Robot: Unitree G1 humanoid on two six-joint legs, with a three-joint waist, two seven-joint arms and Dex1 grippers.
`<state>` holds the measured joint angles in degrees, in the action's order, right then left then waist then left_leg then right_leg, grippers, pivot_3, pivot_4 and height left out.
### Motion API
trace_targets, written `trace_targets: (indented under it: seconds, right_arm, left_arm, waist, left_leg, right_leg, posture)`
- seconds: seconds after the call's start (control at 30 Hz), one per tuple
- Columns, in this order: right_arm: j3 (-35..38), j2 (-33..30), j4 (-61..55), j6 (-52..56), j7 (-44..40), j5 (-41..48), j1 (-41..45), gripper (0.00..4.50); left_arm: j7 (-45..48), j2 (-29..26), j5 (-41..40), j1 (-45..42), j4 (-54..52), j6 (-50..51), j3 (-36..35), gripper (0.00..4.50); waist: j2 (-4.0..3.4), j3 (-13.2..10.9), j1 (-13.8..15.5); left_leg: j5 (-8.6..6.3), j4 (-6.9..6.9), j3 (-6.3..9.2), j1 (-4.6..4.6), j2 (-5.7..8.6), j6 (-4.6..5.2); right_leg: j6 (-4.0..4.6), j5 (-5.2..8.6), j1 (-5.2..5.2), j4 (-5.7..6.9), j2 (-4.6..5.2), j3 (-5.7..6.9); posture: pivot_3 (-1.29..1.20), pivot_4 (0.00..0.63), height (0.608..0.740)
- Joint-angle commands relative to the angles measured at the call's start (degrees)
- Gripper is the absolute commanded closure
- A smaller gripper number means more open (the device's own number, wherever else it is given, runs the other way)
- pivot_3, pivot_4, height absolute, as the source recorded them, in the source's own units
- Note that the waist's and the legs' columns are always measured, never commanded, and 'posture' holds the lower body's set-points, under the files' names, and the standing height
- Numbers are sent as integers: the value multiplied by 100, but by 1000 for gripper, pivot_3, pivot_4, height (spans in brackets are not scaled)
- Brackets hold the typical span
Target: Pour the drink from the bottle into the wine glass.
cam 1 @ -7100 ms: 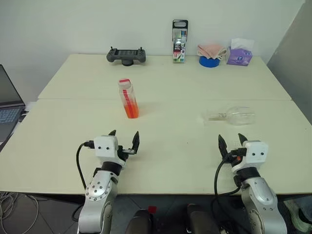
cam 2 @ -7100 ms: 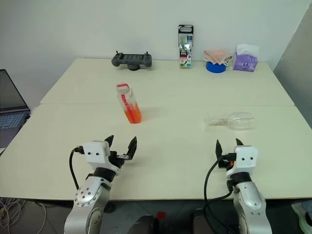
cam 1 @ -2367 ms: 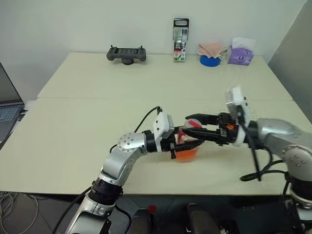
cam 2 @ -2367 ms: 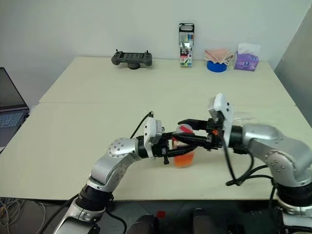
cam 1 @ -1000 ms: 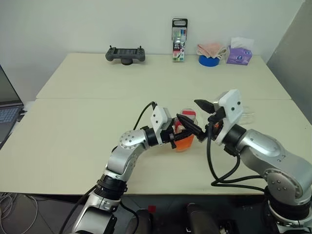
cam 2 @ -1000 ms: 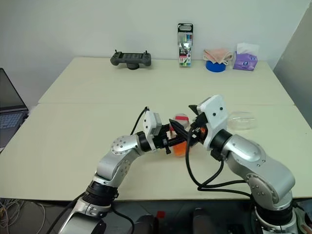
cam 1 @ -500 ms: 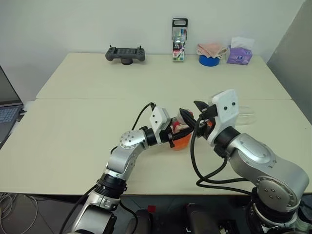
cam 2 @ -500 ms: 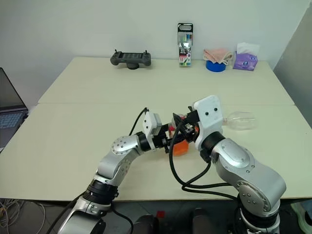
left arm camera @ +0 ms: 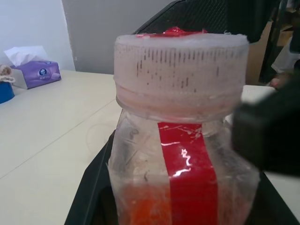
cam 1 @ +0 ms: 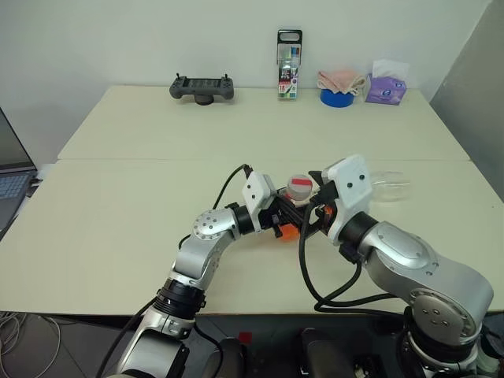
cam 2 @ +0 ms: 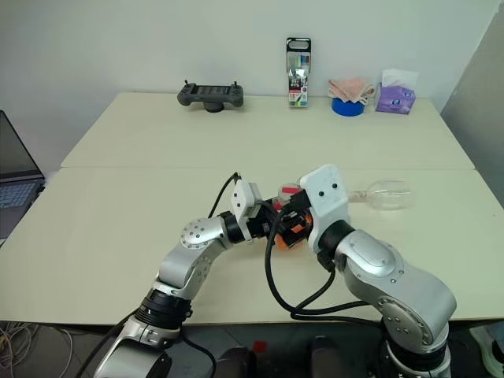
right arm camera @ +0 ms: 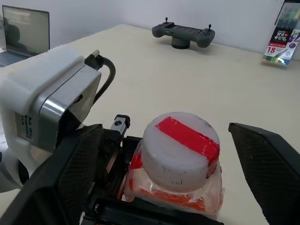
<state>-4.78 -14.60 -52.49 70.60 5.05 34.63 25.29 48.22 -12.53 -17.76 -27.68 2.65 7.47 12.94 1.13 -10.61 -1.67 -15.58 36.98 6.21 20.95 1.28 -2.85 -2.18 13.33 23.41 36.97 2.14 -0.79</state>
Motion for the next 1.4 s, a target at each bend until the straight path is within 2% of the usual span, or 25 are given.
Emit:
trace_targets:
  seconds: [0.03,0.23,0.33,0.43,1.2,1.3,1.33,1.4]
  right_arm:
    - [96,110,-168,-11,60,-103,116,0]
    - [164,160,-279,-7,14,-175,60,0]
    - [192,128,-107,24,-20,-278,124,599]
    - [172,96,-140,171,-18,-318,131,1585]
    - [41,372,-17,82,-172,-629,193,1623]
    - [42,368,-21,147,-185,-665,193,2184]
    - [37,356,-30,160,-195,-677,187,2559]
    - [61,381,-30,154,-190,-705,196,2693]
  left_arm:
    - [49,6,-56,-112,-178,-121,-135,2756]
    - [35,-35,-49,-39,-242,-130,-141,2756]
    - [-37,12,26,-194,3,-239,-172,2756]
    - [-131,33,25,-245,82,-265,-261,2756]
    - [-14,156,112,-169,38,-286,-220,2756]
    - [-9,157,114,-153,35,-284,-230,2756]
    - [-8,154,117,-139,24,-283,-228,2756]
    - [-11,149,120,-118,-4,-273,-224,2756]
  waist:
    - [0,0,0]
    - [0,0,0]
    - [0,0,0]
    - [0,0,-1]
    - [0,0,-3]
    - [0,0,-3]
    - [0,0,-3]
    - [0,0,-3]
  left_leg:
    - [0,0,0,0,0,0]
    - [0,0,-1,0,0,0]
    - [0,0,0,0,0,0]
    - [0,0,-1,0,0,0]
    - [0,-2,-1,1,0,0]
    - [0,-3,0,1,0,0]
    - [0,-3,0,2,-1,0]
    - [0,-3,-1,2,0,0]
  right_leg:
    - [0,0,0,-1,0,0]
    - [0,0,0,-1,0,-1]
    - [0,0,0,-1,0,1]
    - [0,0,0,-1,0,0]
    - [-1,0,2,-2,0,-1]
    - [-1,0,3,-2,0,1]
    - [-1,0,3,-2,0,1]
    - [-1,0,3,-3,0,0]
  posture:
    - [0,150,740]
    - [0,150,740]
    - [0,150,740]
    - [0,150,740]
    - [0,150,740]
    - [0,150,740]
    - [0,150,740]
    - [0,150,740]
